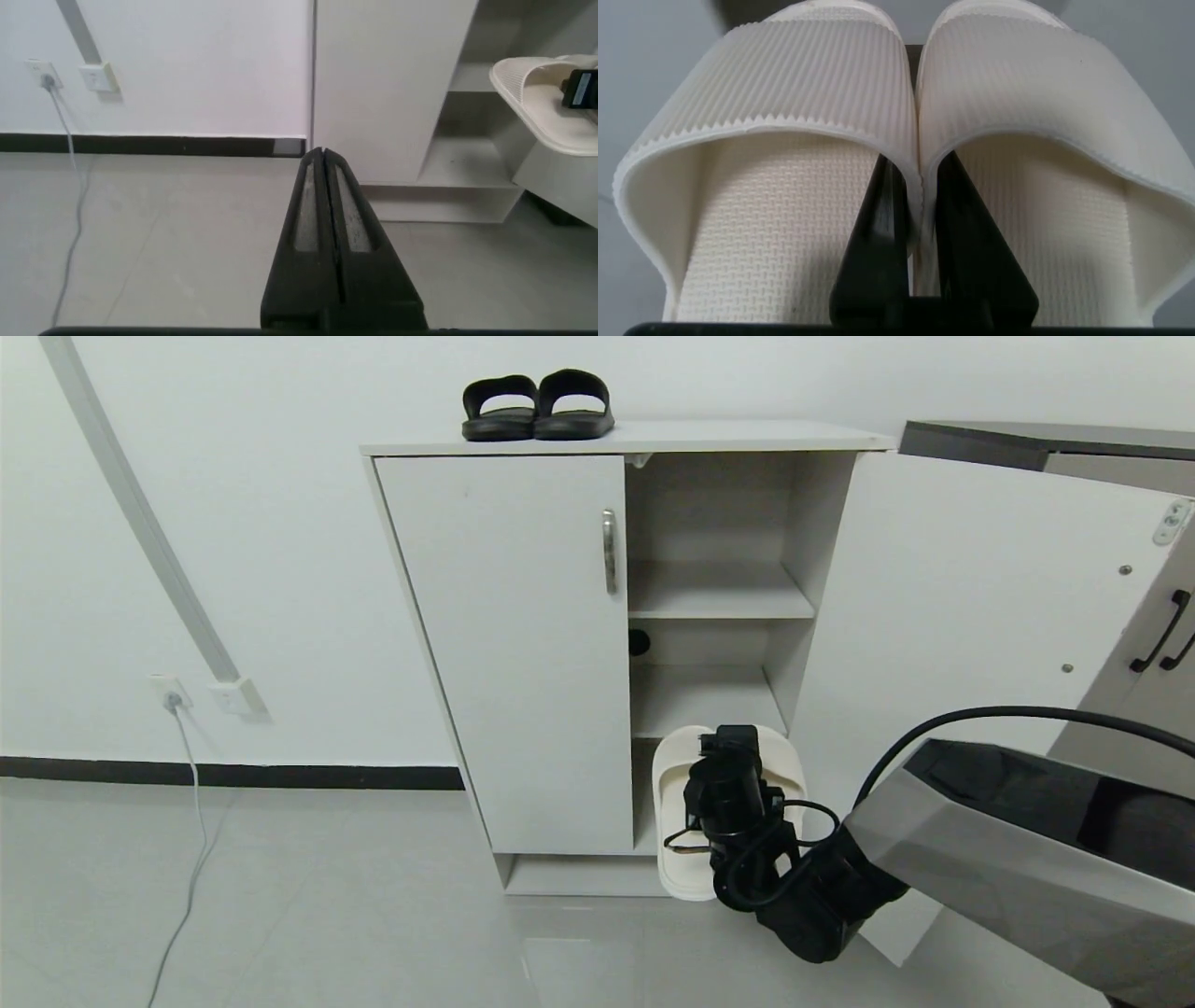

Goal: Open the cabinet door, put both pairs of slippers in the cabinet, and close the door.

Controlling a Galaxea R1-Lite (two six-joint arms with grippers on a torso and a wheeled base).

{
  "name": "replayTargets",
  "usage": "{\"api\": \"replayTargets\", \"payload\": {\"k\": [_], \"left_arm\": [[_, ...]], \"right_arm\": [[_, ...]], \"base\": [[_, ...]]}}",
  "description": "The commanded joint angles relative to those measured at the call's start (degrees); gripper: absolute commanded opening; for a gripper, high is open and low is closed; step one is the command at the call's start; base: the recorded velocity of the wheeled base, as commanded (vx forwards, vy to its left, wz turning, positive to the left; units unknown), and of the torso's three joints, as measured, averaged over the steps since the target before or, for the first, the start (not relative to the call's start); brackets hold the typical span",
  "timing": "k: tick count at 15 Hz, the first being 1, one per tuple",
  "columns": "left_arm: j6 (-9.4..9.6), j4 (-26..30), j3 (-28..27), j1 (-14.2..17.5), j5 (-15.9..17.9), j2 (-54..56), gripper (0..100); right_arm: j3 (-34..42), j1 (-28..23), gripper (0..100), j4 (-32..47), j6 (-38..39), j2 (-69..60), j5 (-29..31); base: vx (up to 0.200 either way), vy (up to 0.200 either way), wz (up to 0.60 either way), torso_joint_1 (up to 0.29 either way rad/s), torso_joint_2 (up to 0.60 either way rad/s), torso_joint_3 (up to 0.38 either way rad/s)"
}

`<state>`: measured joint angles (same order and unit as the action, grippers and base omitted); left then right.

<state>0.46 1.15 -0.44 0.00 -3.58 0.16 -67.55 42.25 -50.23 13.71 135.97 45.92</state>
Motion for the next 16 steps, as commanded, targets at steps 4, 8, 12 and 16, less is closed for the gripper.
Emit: {"api": "replayTargets", "payload": {"k": [4,8,12,16], "left_arm": [[-0.02,-0.4,0.2,0.1,0.0,-0.2,0],[0.06,-0.4,0.2,0.1,0.0,-0.2,0],[0.15,-0.4,0.2,0.1,0.0,-0.2,0],[0.06,-0.4,0.2,0.1,0.1,-0.2,0]], "right_arm": [[1.9,0.1,0,-3.7,-0.9,1.0,-3.6],[2.3,0.1,0,-7.0,-2.7,2.5,-7.9],[2.3,0.1,0,-6.9,-2.7,2.8,-7.8],[2.3,0.1,0,-6.9,-2.7,3.2,-7.8]], "base": [[0.000,0.000,0.00,0.000,0.00,0.000],[0.000,0.000,0.00,0.000,0.00,0.000],[0.000,0.000,0.00,0.000,0.00,0.000],[0.000,0.000,0.00,0.000,0.00,0.000]]}}
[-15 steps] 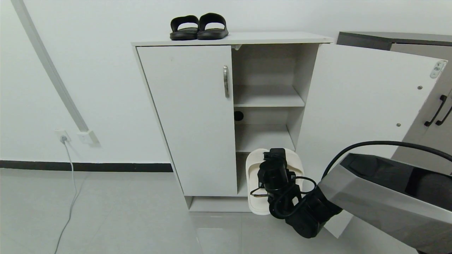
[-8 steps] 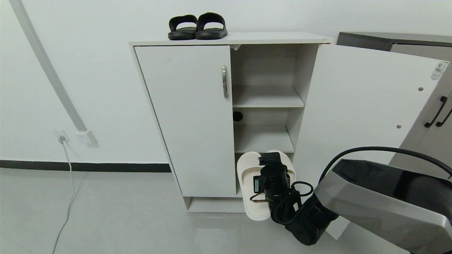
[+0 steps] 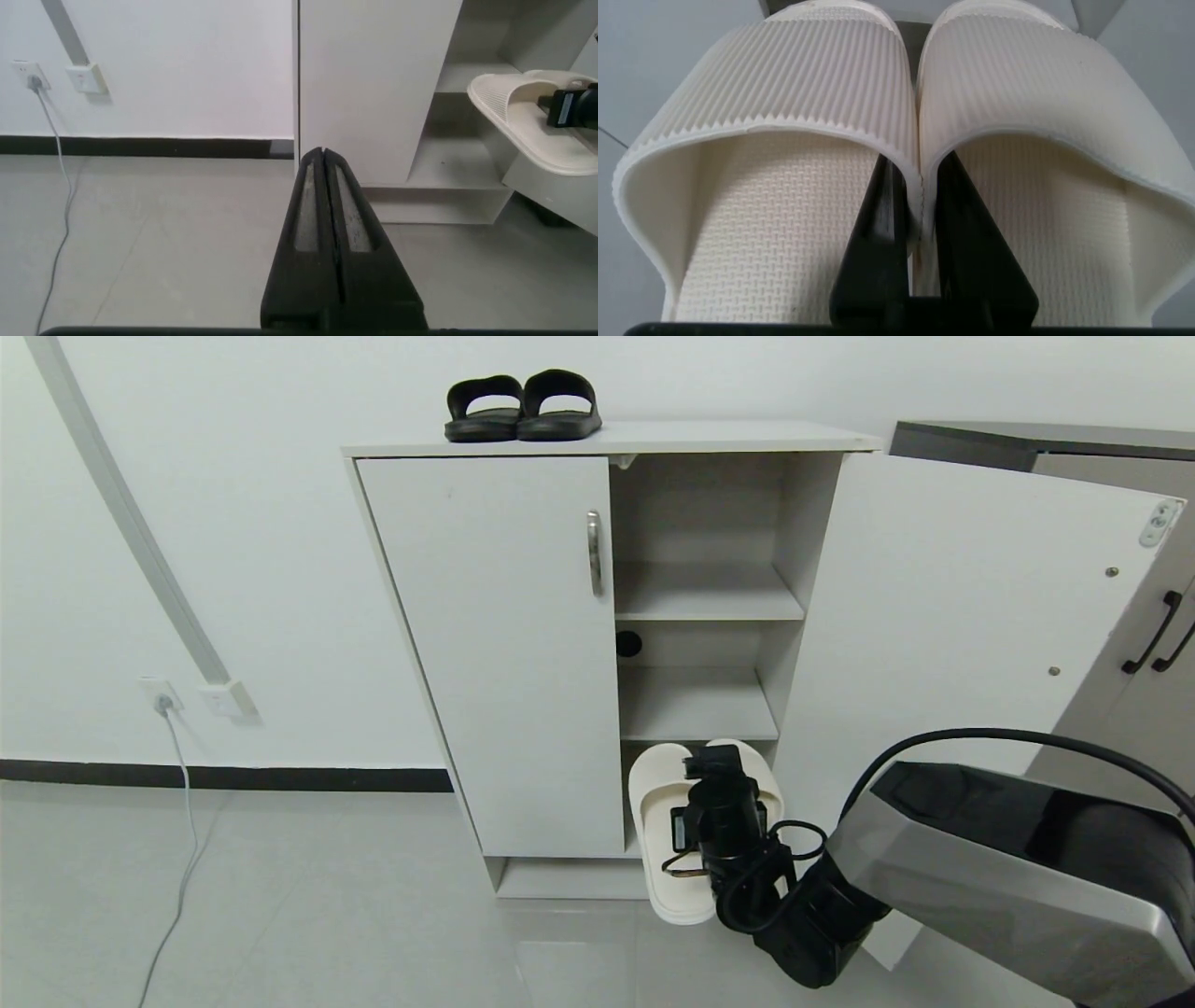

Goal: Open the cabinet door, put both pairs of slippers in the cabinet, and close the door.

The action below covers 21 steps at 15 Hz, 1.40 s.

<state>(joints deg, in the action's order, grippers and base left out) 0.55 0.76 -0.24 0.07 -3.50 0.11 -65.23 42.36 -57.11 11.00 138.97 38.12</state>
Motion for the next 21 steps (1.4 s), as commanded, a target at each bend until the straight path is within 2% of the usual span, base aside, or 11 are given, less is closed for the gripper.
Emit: {"api": "replayTargets", "payload": {"k": [1,4,13,14,16,19,21], "left_arm": [[-0.02,0.0,0.0,0.0,0.0,-0.1,0],[-0.02,0.0,0.0,0.0,0.2,-0.1,0],[-0.20,0.0,0.0,0.0,0.1,-0.1,0],[-1.08,-0.1,0.0,0.0,-0.2,-0.1,0],[-1.08,-0.1,0.0,0.0,-0.2,-0.1,0],[-1.08,-0.1,0.0,0.0,-0.2,-0.1,0],[-1.08,-0.1,0.0,0.0,-0.1,-0.1,0]], "right_arm": [[-0.1,0.0,0,0.0,0.0,0.3,0.0],[-0.2,0.0,0,0.0,0.0,0.9,0.0],[-0.6,0.0,0,-0.3,0.3,2.4,0.3],[-0.4,0.0,0,-1.8,0.3,2.4,0.6],[-0.3,-0.2,0,-5.8,-0.8,2.8,1.0],[0.5,-1.4,0,-15.0,-7.0,2.9,1.2],[0.5,-1.8,0,-17.6,-8.5,2.9,1.2]], "base": [[0.000,0.000,0.00,0.000,0.00,0.000],[0.000,0.000,0.00,0.002,0.00,-0.017],[0.000,0.000,0.00,0.000,0.00,-0.184],[0.000,0.000,0.00,0.007,0.00,-0.149],[0.000,0.000,0.00,0.004,0.00,-0.043],[0.000,0.000,0.00,0.000,0.00,0.000],[0.000,0.000,0.00,0.000,0.00,0.000]]}}
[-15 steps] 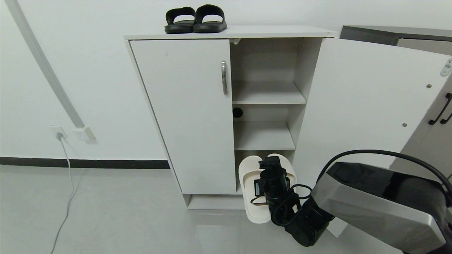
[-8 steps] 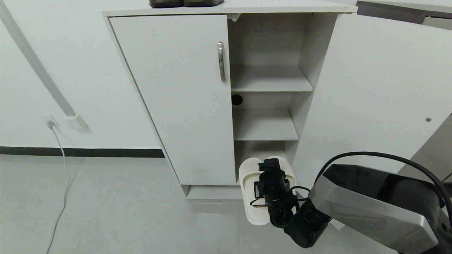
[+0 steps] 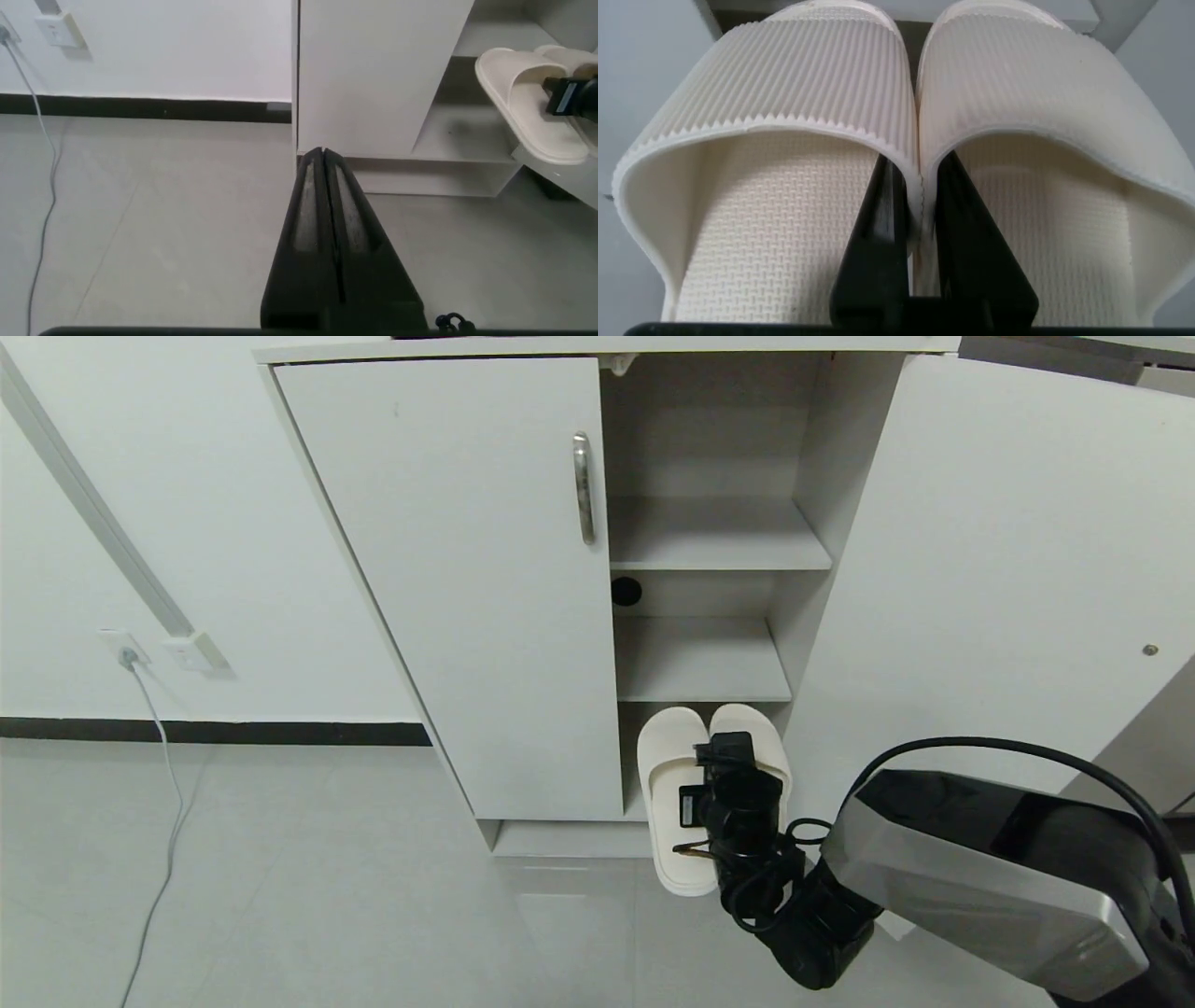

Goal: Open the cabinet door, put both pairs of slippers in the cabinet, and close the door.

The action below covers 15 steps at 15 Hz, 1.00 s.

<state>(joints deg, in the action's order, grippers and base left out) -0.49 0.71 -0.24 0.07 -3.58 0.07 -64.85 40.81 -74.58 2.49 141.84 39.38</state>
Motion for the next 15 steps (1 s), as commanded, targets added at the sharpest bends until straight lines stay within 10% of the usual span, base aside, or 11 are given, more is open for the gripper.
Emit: {"api": "replayTargets", "payload": {"k": [1,7,15], "left_arm": [[-0.04,0.0,0.0,0.0,0.0,-0.1,0],[-0.04,0.0,0.0,0.0,0.0,-0.1,0],[-0.04,0.0,0.0,0.0,0.1,-0.1,0]], "right_arm": [[0.1,-0.3,0,-0.4,-0.3,-0.1,-0.1],[0.0,-0.3,0,-1.4,-0.8,-0.2,-0.1],[0.1,-0.5,0,-2.0,-1.3,0.0,-0.1]], "base": [[0.000,0.000,0.00,0.000,0.00,0.000],[0.000,0.000,0.00,0.000,0.00,0.000],[0.200,0.000,0.00,0.002,0.00,0.002]]}}
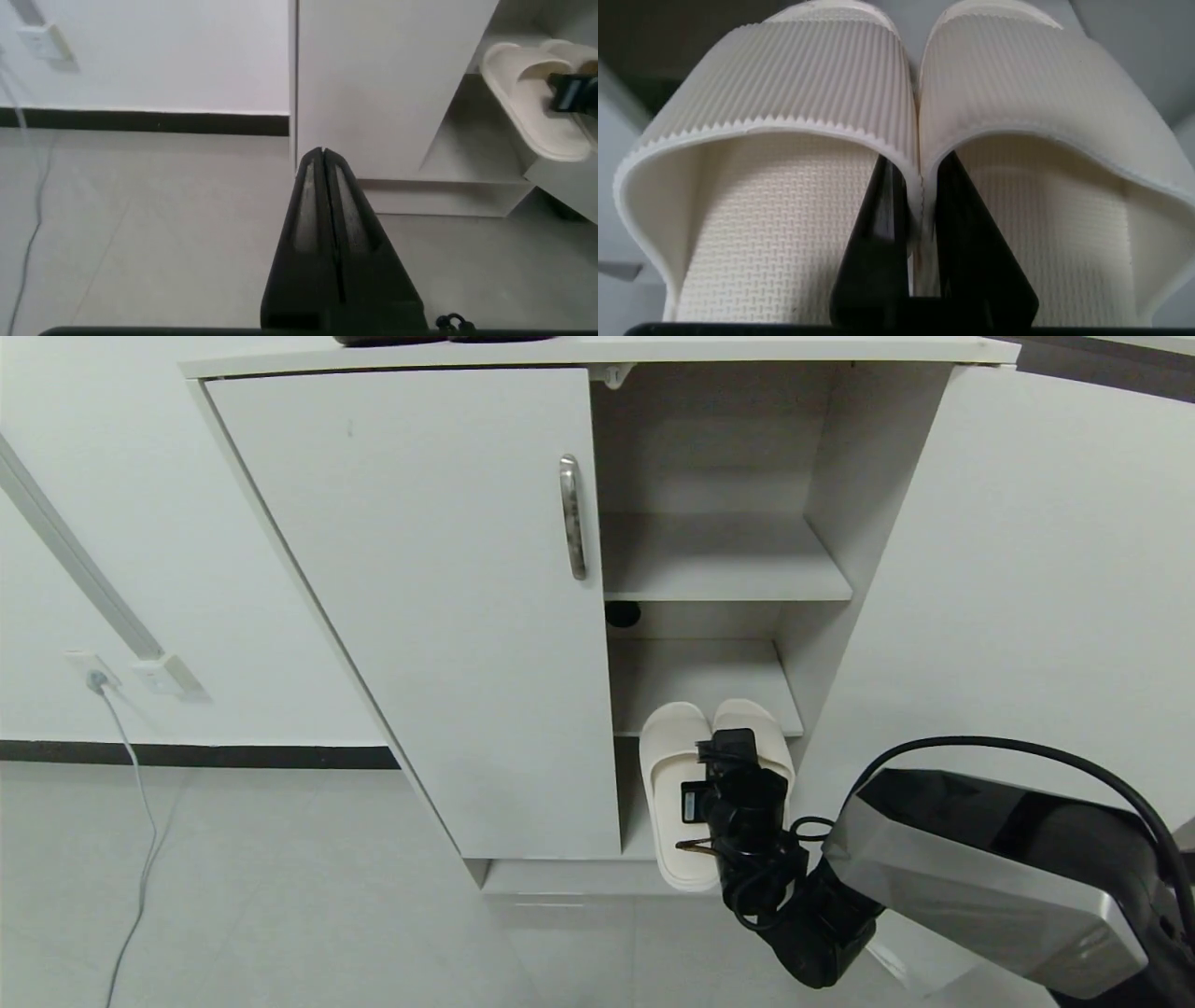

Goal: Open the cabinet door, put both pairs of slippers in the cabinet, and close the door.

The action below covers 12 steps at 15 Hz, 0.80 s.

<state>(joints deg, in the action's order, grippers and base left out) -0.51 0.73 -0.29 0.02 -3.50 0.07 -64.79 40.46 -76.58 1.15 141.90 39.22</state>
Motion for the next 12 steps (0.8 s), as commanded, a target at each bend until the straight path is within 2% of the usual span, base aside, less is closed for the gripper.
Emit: {"api": "replayTargets", "payload": {"k": [1,4,6,12], "left_arm": [[-0.02,0.0,0.0,0.1,0.0,-0.1,0],[-0.02,0.0,0.0,0.1,0.0,-0.1,0],[-0.02,0.0,0.0,0.1,-0.2,-0.1,0],[-0.02,-0.4,0.2,0.1,-0.2,-0.1,0]], "right_arm": [[0.0,-0.1,0,-0.3,0.0,0.0,0.0],[1.2,-0.5,0,-0.9,-0.3,-0.3,-0.6],[-0.9,-1.1,0,0.7,-1.4,0.0,-2.2],[-17.7,-4.2,0,17.4,-1.0,2.3,-3.8]], "base": [[0.200,0.000,0.00,0.002,0.00,0.007],[0.200,0.000,0.00,0.005,0.00,0.001],[0.000,0.000,0.00,0.000,0.00,0.000],[0.000,0.000,0.00,0.000,0.00,0.000]]}}
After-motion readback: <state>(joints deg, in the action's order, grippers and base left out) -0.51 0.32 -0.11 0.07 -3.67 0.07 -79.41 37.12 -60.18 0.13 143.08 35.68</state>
